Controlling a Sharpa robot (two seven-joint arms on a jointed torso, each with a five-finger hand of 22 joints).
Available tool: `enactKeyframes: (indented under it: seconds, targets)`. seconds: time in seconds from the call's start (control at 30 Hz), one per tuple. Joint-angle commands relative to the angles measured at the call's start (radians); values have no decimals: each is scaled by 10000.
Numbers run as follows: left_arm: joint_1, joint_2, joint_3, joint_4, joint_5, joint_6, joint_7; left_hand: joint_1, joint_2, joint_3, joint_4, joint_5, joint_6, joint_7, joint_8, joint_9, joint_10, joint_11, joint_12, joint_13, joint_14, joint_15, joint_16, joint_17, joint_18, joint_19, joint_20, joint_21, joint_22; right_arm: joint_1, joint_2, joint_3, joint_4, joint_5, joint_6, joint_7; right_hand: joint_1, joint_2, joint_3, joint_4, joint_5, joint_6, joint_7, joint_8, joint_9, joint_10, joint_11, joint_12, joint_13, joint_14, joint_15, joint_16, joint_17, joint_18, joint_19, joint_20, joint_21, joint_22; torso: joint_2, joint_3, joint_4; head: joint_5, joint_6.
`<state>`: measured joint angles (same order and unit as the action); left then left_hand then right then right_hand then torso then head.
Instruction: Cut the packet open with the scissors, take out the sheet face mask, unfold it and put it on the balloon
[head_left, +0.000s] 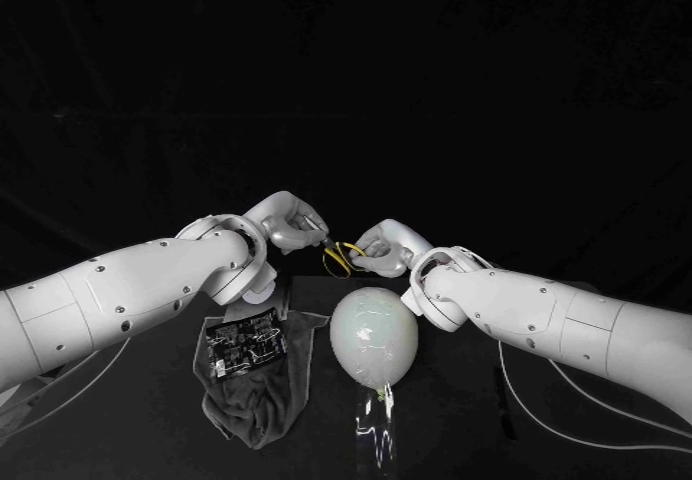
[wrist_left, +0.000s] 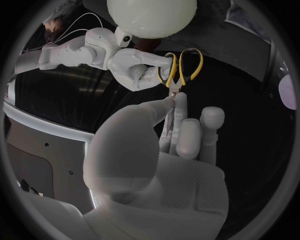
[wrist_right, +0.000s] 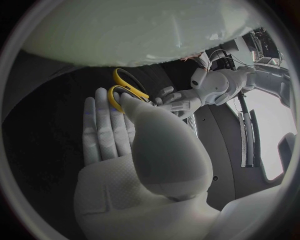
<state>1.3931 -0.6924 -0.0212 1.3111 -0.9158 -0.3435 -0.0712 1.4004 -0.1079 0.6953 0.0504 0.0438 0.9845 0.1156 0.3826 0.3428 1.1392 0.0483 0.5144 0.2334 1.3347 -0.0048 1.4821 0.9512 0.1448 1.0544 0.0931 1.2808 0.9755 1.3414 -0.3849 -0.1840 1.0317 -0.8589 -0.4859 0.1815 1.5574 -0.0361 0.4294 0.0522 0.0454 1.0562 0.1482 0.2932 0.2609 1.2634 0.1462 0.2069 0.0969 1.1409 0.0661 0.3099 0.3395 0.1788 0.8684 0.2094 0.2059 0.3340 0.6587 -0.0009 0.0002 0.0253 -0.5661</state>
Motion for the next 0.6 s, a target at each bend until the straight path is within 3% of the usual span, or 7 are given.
enactKeyframes:
  seconds: [0.03,0.33,0.37,0.43,0.47,0.5,0.6]
  targets:
    - [60,-50,30,-11,277,-29,78,47,125,4,-39,33,86,25,95,503,53,5,-63,-12,-17,-57,24,-8,-66,67,16,55,-1,-13,-117,5,68,251,-1051,508,-106,85,146,-140,17,47,-28,52,62,860,-730,90,120,150,-87,29,36,1,-22,-80,123,137,8,8,0,-7,-14]
    - [90,-66,25,-87,743,-17,309,46,113,12,-46,36,35,48,69,505,21,24,-122,-58,-42,-47,6,-71,-32,-52,11,-18,-148,73,-330,114,274,1253,-1675,682,-645,36,610,-505,22,-37,-63,208,350,1102,-764,-135,22,238,-117,-39,230,-50,-521,-150,795,1048,-11,1,14,-43,18]
    - [91,-66,24,-96,836,-32,358,39,70,-3,-57,37,2,65,52,504,-7,37,-154,-79,-73,-38,-10,-143,-14,-125,11,-62,-234,91,-342,134,271,1342,-1660,651,-896,34,834,-708,22,-96,-74,282,511,1190,-764,-248,-15,261,-124,-85,344,-56,-835,-156,1195,1607,-12,-1,15,-45,20]
    - [94,-64,23,-128,1043,-103,447,47,-161,-95,-162,37,-78,121,10,502,-148,75,-255,-133,-190,-12,-69,-387,38,-344,17,-192,-478,133,-354,165,232,1458,-1609,576,-973,31,896,-772,22,-115,-68,304,563,1217,-771,-279,-23,266,-122,-102,383,-54,-949,-156,1319,1791,-8,0,17,-54,51]
    - [95,-62,22,-144,1122,-140,475,-71,-431,-258,-173,81,-213,200,-69,478,-368,153,-394,-194,-525,38,-218,-1127,144,-813,32,-471,-999,151,-355,173,209,1486,-1588,547,-984,32,902,-779,23,-116,-68,308,570,1223,-771,-282,-24,267,-121,-104,388,-53,-963,-156,1336,1815,-10,-2,19,-56,57]
    - [98,-60,21,-177,1268,-218,526,-247,-653,-424,-85,48,-573,315,-310,375,-792,360,-685,-330,-1300,188,-619,-2479,270,-1700,124,-1049,-1909,182,-356,184,162,1524,-1543,491,-1023,34,928,-807,23,-126,-69,319,596,1237,-772,-296,-26,271,-122,-110,408,-52,-1016,-154,1397,1905,-7,-3,22,-63,72]
    - [104,-36,19,-322,1711,-427,683,-407,-929,-792,57,36,-812,510,-565,248,-974,523,-952,-511,-2267,402,-1193,-3857,299,-2167,317,-1565,-2296,281,-338,207,-49,1580,-1415,347,-1081,41,976,-861,23,-142,-69,336,640,1258,-772,-321,-31,279,-125,-121,444,-49,-1104,-150,1509,2067,-15,-10,17,-106,115]
